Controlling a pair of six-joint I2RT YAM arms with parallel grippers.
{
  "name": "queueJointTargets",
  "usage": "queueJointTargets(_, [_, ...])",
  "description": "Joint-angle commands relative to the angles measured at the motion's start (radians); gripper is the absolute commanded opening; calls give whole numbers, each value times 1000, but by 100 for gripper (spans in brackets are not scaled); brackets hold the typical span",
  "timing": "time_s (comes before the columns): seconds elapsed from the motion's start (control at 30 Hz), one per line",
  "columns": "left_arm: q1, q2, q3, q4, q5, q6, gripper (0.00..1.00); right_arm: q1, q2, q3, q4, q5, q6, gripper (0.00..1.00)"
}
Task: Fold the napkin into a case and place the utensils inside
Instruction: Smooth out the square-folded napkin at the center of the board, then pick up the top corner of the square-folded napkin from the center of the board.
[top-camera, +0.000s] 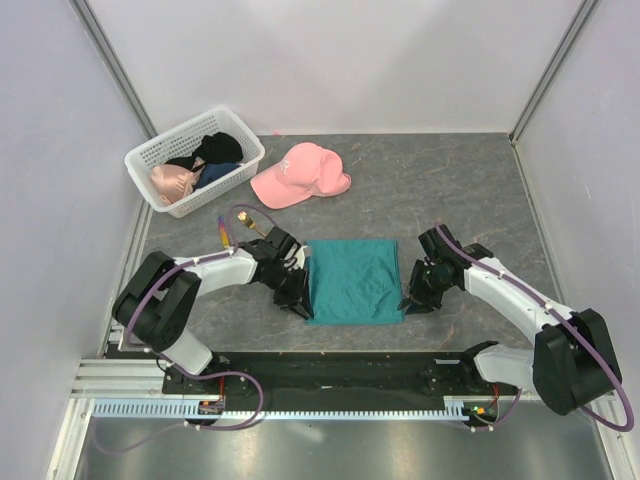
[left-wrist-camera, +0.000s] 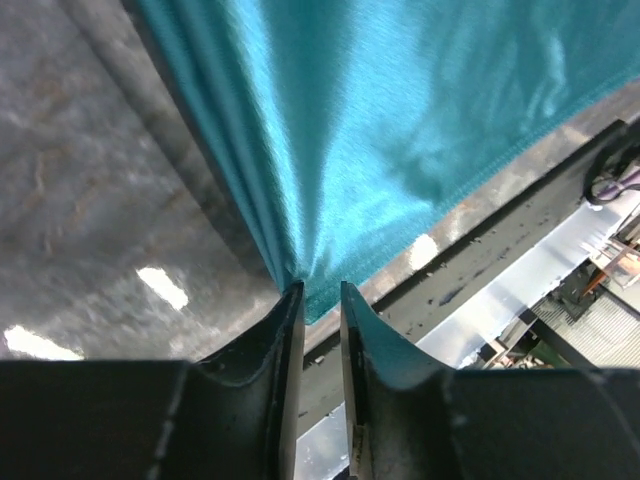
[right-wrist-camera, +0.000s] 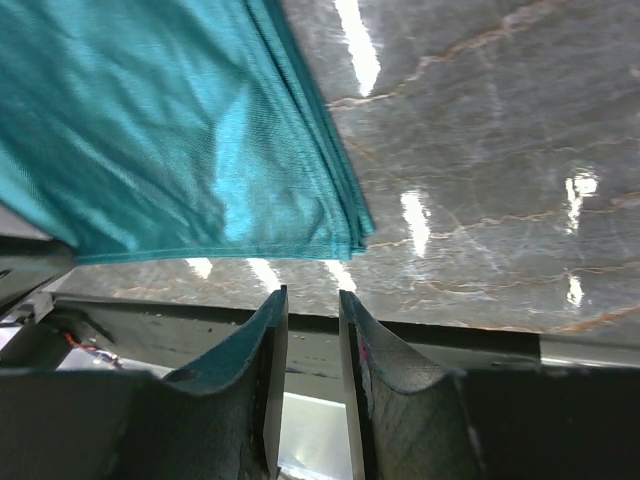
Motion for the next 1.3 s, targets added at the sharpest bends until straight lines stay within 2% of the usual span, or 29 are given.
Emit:
queueJointTargets(0.0, [-3,-83,17,-1,10,-55,30,-3,-10,-10,-19,39,18,33])
queueJointTargets(0.13, [-3,-130,48,-35,10,-53,31,-5,20,-30,24,7,29,34])
queueJointTargets(0.5, [-3,-118,60,-29,17,-55,29,-5,46,-90,116,-35,58,36])
queueJointTargets(0.93, [-3,-130,49,-30,14,-56,28,-5,84,-98,156,-30,60,31])
queueJointTargets(1.13, [-3,-126,56,-33,8,-52,28,-5,73,-93,147,-36,55,20])
queueJointTargets(1.27, [-1,-115,62,-33,11,-47,29,-3,50,-78,127,-35,46,6])
